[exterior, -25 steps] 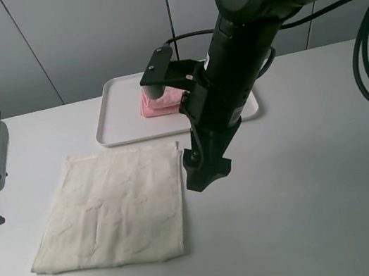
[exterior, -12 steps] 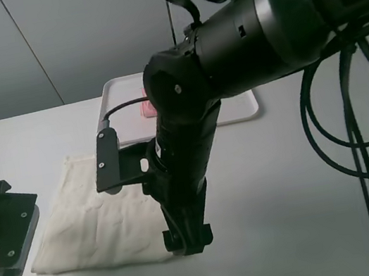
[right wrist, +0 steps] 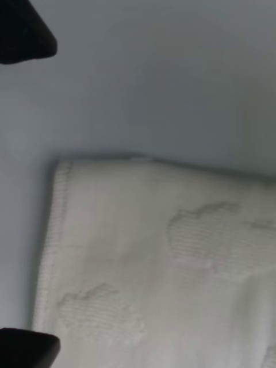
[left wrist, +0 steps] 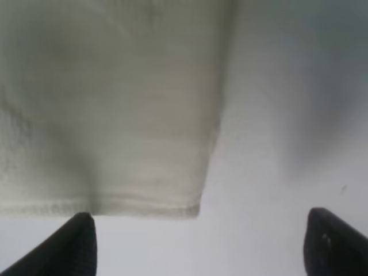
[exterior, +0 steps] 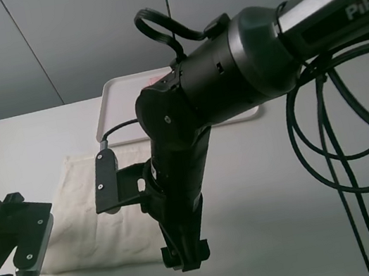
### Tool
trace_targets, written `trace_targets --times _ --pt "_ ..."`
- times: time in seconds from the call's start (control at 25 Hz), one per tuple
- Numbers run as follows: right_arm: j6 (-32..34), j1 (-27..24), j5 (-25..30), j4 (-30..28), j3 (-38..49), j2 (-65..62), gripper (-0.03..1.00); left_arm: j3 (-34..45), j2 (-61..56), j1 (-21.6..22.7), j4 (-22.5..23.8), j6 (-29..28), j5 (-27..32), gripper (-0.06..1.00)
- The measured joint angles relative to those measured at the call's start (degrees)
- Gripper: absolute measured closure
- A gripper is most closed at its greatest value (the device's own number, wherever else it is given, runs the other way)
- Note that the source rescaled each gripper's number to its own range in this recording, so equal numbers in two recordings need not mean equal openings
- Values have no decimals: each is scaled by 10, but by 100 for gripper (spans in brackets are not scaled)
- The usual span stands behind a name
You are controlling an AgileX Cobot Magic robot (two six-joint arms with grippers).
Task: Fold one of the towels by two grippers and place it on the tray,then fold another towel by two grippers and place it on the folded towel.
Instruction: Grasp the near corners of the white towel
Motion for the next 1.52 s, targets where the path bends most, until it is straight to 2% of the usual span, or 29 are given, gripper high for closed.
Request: trace_targets --times 0.24,0.6,0.76,1.28,1.52 --pt "0 0 -8 2 0 3 -3 1 11 0 0 6 -28 1" --pt "-6 8 -15 2 0 3 -3 1 19 0 0 45 -33 1" --pt "-13 28 -15 2 0 3 -3 1 45 0 0 48 -35 1" --pt "-13 30 -24 -18 0 29 -3 0 50 0 0 50 -38 2" --pt "18 34 -24 -44 0 51 -3 0 50 0 0 50 -38 2"
